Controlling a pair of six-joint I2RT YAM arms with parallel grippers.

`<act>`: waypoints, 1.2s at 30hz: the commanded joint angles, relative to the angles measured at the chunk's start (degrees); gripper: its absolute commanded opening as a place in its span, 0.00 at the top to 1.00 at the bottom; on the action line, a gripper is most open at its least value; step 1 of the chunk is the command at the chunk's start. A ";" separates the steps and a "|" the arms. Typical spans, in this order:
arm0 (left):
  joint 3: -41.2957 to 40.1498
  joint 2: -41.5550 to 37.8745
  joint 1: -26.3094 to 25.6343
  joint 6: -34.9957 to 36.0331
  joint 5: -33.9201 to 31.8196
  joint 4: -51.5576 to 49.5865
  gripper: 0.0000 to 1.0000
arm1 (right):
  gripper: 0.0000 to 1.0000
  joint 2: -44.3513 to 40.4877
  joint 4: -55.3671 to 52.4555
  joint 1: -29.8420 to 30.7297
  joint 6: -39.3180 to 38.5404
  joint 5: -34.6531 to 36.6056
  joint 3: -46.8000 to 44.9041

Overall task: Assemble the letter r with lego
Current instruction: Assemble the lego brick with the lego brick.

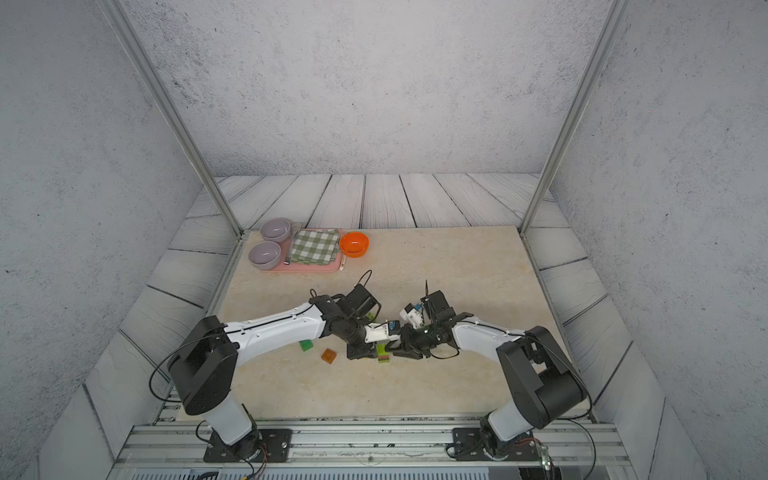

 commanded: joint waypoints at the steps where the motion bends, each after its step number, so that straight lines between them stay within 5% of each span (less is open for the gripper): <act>1: -0.94 -2.04 0.76 -0.28 -1.03 -1.00 1.00 | 0.61 -0.52 -4.12 0.51 -0.55 2.30 0.46; 10: -1.00 -4.84 1.64 -0.01 0.18 -0.22 1.00 | 0.54 -5.60 -3.32 0.51 -0.24 2.38 1.01; 36: 0.70 0.70 0.50 -0.32 1.60 -3.07 1.00 | 0.52 -1.53 1.93 1.78 1.39 -0.71 -0.52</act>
